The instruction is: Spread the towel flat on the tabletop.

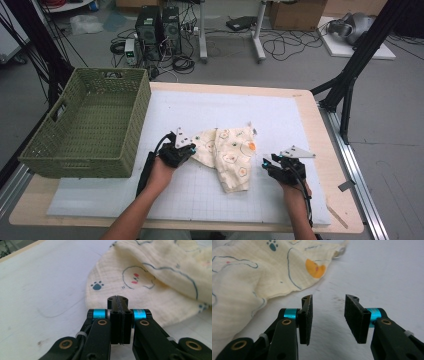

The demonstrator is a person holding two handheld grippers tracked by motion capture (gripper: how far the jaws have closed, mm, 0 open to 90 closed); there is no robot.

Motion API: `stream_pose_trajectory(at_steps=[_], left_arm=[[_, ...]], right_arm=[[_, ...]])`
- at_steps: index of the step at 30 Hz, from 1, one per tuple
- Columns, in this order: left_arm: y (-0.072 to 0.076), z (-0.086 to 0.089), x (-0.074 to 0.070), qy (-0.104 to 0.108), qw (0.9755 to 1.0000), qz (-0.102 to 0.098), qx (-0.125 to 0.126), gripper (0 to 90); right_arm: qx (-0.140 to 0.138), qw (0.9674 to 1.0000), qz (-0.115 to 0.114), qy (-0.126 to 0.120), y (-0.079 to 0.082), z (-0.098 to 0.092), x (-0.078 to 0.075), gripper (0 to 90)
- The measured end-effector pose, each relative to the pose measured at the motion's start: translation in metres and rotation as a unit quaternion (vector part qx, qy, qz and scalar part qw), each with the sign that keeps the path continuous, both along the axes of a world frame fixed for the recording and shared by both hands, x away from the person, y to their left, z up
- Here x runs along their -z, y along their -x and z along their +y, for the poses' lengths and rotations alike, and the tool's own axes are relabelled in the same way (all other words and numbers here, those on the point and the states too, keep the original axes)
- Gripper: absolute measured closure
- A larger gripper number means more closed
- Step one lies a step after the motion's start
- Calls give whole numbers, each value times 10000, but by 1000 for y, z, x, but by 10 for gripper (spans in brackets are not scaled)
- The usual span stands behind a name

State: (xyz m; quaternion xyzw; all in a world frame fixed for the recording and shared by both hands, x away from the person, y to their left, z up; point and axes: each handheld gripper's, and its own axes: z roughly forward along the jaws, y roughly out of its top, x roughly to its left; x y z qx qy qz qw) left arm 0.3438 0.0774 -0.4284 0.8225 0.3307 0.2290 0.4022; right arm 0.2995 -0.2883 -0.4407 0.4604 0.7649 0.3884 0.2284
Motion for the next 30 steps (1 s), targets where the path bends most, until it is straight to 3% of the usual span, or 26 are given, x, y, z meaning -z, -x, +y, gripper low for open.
stream_pose_trajectory(at_steps=[6, 8, 11, 13, 14, 16, 18, 23, 25, 27, 28, 30], left_arm=[[0, 0, 0, 59, 10000, -37, 24, 891], [0, 0, 1, 23, 10000, -16, 14, 891], [-1, 3, -1, 103, 9999, -39, -50, 891], [-2, 6, 0, 84, 9999, 22, -59, 892], [-3, 8, 0, 27, 9999, 41, -91, 891], [-5, 15, 0, -19, 9996, 23, -271, 892], [-8, 24, -1, -8, 9990, 47, -454, 892], [-16, 27, -2, -224, 9981, -27, -571, 893], [-20, 27, -1, -144, 9972, -124, -723, 893], [-25, 28, 3, -129, 9967, -63, -801, 893], [-26, 27, 6, -183, 9968, -1, -776, 892], [-25, 24, 8, -283, 9966, -70, -774, 883]], right_arm=[[-568, 9974, 240, -369, -7, 31, 2, 601], [-640, 9965, 300, -446, -12, 40, 3, 584], [-823, 9950, 527, -224, -19, 55, 9, 590], [-874, 9953, 406, 99, -20, 62, 9, 681], [-857, 9953, 439, 78, -21, 62, 8, 837], [-860, 9951, 454, 172, -20, 62, 6, 864], [-742, 9955, 299, 517, -17, 62, 3, 869], [-306, 9982, 251, 440, -15, 29, -1, 869], [-113, 9983, 221, 521, -15, 16, -4, 869], [110, 9980, 210, 577, -16, 3, -7, 869], [235, 9976, 192, 620, -16, -3, -7, 869], [381, 9969, 205, 650, -17, -11, -6, 869]])
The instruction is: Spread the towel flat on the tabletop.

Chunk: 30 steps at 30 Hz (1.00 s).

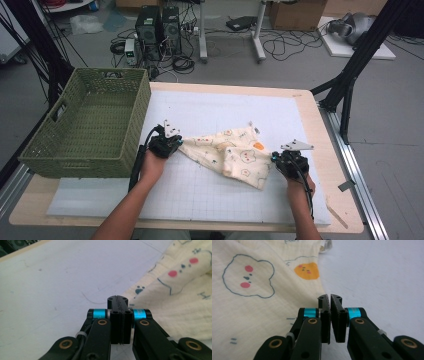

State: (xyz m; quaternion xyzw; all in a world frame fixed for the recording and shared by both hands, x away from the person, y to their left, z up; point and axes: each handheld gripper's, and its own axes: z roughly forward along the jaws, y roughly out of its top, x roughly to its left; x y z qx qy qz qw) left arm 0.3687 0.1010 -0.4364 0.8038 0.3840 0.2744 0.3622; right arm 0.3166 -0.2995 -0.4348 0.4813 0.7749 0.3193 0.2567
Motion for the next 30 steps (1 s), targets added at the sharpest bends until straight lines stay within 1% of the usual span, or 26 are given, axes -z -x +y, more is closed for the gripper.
stream_pose_trajectory(at_steps=[1, 2, 3, 4, 5, 6, 7, 9, 10, 11, 12, 13, 14, 15, 18, 21, 22, 23, 24, 25, 26, 27, 28, 30], left_arm=[[0, -1, -1, 98, 9999, -27, -72, 792], [1, 0, -3, 228, 9997, -34, -124, 693], [3, 0, -5, 338, 9993, -57, -161, 624], [5, 0, -8, 423, 9990, -74, -126, 569], [8, 0, -11, 465, 9988, -110, -41, 565], [12, -1, -14, 504, 9985, -171, 86, 551], [16, -3, -16, 563, 9980, -206, 218, 537], [23, -10, -17, 596, 9969, -196, 472, 538], [26, -14, -17, 621, 9962, -164, 595, 538], [28, -19, -16, 695, 9949, -90, 727, 538], [30, -24, -14, 758, 9932, 19, 879, 537], [33, -31, -12, 771, 9917, 110, 1025, 531], [35, -38, -10, 738, 9902, 147, 1175, 526], [36, -44, -8, 699, 9887, 212, 1309, 523], [37, -60, 0, 557, 9858, 419, 1526, 475], [37, -71, 8, 323, 9854, 526, 1588, 468], [37, -74, 10, 282, 9854, 565, 1581, 467], [37, -75, 11, 295, 9852, 534, 1603, 469], [38, -76, 11, 308, 9844, 522, 1653, 489], [38, -76, 11, 350, 9826, 533, 1744, 548], [39, -76, 11, 361, 9805, 560, 1848, 638], [40, -77, 11, 317, 9800, 525, 1892, 749], [41, -77, 10, 149, 9805, 469, 1901, 875], [39, -72, 8, 276, 9810, 594, 1826, 881]], right_arm=[[77, 9999, -7, 136, 0, -2, 1, 868], [132, 9997, -25, 199, 0, -3, 2, 867], [189, 9997, -8, 154, 1, -5, 3, 862], [227, 9997, -25, 130, 1, -7, 4, 855], [231, 9997, -49, 114, 2, -8, 4, 826], [268, 9995, -107, 104, 4, -8, 4, 772], [246, 9995, -172, 70, 5, -9, 3, 749], [198, 9995, -264, 18, 9, -10, 1, 722], [186, 9993, -329, 14, 11, -11, -1, 706], [161, 9991, -399, -22, 14, -13, -2, 702], [126, 9989, -440, -73, 17, -14, -4, 697], [111, 9987, -493, -77, 20, -15, -6, 689], [87, 9985, -529, -66, 22, -16, -8, 678], [82, 9984, -543, -117, 24, -17, -9, 669], [19, 9978, -619, -249, 32, -19, -13, 638], [2, 9972, -669, -341, 36, -21, -13, 614], [-8, 9971, -656, -386, 36, -22, -13, 613], [-16, 9971, -649, -392, 36, -21, -12, 605], [-30, 9971, -641, -401, 36, -20, -12, 600], [-54, 9971, -630, -432, 35, -19, -11, 592], [-67, 9971, -623, -439, 34, -18, -11, 588], [-86, 9971, -603, -461, 34, -17, -10, 578], [-102, 9972, -582, -459, 33, -16, -10, 576], [-172, 9973, -586, -401, 33, -13, -8, 576]])
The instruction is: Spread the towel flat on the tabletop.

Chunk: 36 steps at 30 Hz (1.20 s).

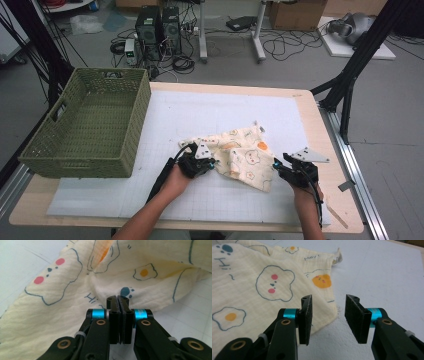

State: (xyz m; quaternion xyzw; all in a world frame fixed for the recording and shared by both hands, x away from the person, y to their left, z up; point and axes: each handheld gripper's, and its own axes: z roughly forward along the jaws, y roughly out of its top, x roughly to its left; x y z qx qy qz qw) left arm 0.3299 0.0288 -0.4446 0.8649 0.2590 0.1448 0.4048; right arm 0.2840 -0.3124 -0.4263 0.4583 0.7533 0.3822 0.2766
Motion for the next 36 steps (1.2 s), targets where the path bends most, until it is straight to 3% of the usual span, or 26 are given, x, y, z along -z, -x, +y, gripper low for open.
stream_pose_trajectory(at_steps=[4, 8, 10, 13, 16, 18, 20, 22, 24, 25, 30, 36], left_arm=[[-4, 24, -8, 164, 9994, -70, -303, 882], [-11, 57, -17, 478, 9965, -26, -679, 879], [-15, 73, -20, 559, 9948, -1, -856, 878], [-20, 91, -21, 552, 9920, -9, -1133, 879], [-26, 97, -18, 358, 9901, -23, -1357, 880], [-28, 96, -14, 274, 9897, 51, -1401, 878], [-25, 92, -13, 108, 9895, -82, -1439, 805], [-23, 92, -13, 181, 9880, -97, -1533, 625], [-17, 94, -15, 235, 9864, -233, -1607, 529], [-15, 96, -16, 292, 9868, -244, -1571, 490], [-2, 102, -15, 456, 9896, -206, -1348, 488], [3, 101, -4, 412, 9917, 32, -1221, 487]], right_arm=[[-172, 9998, 97, -57, -1, 7, 3, 569], [-715, 9968, 257, -233, -3, 25, 9, 491], [-996, 9941, 379, -187, -5, 39, 14, 485], [-1208, 9904, 560, 362, -8, 57, 22, 577], [-1334, 9882, 728, 192, -10, 57, 20, 741], [-1361, 9878, 703, 267, -9, 58, 19, 861], [-1292, 9881, 707, 433, -8, 58, 18, 869], [-1204, 9890, 712, 477, -7, 54, 16, 822], [-1140, 9904, 660, 426, -6, 50, 16, 769], [-1103, 9912, 625, 392, -5, 47, 15, 740], [-871, 9952, 409, 158, -2, 35, 9, 639], [-560, 9983, 125, 41, 7, 30, 6, 384]])
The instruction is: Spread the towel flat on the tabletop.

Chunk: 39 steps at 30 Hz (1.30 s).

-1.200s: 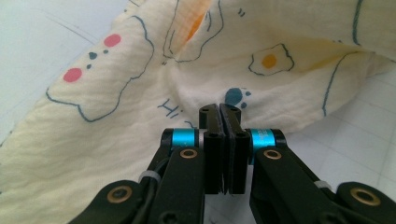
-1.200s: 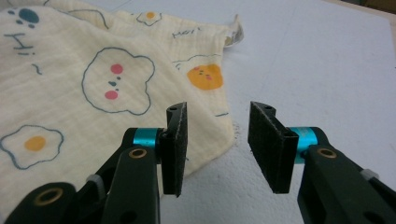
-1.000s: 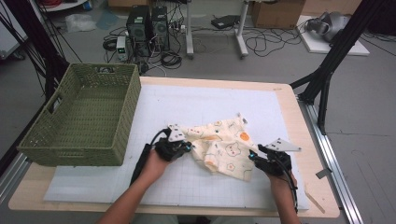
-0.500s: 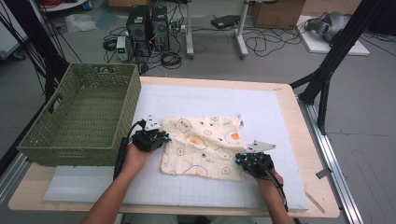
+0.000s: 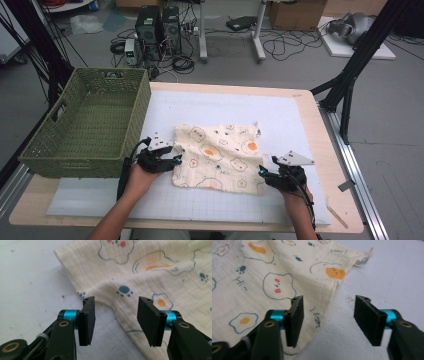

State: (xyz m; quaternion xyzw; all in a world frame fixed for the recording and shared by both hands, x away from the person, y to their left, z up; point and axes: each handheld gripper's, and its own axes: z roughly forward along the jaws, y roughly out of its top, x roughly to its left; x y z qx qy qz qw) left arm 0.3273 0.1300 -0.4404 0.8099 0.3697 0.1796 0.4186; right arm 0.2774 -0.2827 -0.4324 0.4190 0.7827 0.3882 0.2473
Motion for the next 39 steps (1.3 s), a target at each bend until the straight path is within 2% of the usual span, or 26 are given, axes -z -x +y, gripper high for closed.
stream_pose_trajectory(at_steps=[4, 8, 9, 13, 15, 16, 20, 23, 24, 27, 29, 35, 39], left_arm=[[4, -6, 4, -119, 9998, 105, 118, 485], [11, -13, 9, -206, 9994, 116, 241, 501], [13, -13, 10, -155, 9995, 107, 270, 546], [23, -18, 10, -198, 9991, 14, 369, 746], [28, -22, 9, -348, 9985, -89, 402, 854], [30, -23, 9, -389, 9983, -107, 409, 863], [34, -19, 8, -330, 9989, -69, 320, 870], [38, -14, 9, -224, 9994, -30, 281, 870], [38, -12, 9, -212, 9994, -25, 276, 869], [40, -8, 9, -153, 9995, 29, 262, 869], [42, -6, 9, -109, 9995, 56, 276, 869], [50, -4, 7, -18, 9990, 144, 420, 870], [60, -1, 4, -55, 9986, 120, 513, 870]], right_arm=[[109, 9999, -42, -13, 8, -5, 1, 302], [132, 9999, -47, -50, 17, -9, 1, 307], [107, 9999, -17, -71, 19, -9, 1, 318], [-43, 9999, 82, -101, 26, -7, 4, 359], [-149, 9996, 167, -157, 29, -4, 5, 393], [-212, 9994, 198, -184, 29, -1, 6, 413], [-338, 9984, 413, -184, 28, 4, 10, 493], [-345, 9982, 474, 101, 26, 8, 15, 593], [-364, 9981, 488, 113, 26, 9, 16, 628], [-472, 9965, 681, -122, 24, 8, 17, 762], [-554, 9953, 782, -168, 24, 9, 16, 852], [-657, 9955, 590, 347, 31, 16, 11, 863], [-758, 9942, 642, 422, 42, 14, 9, 863]])
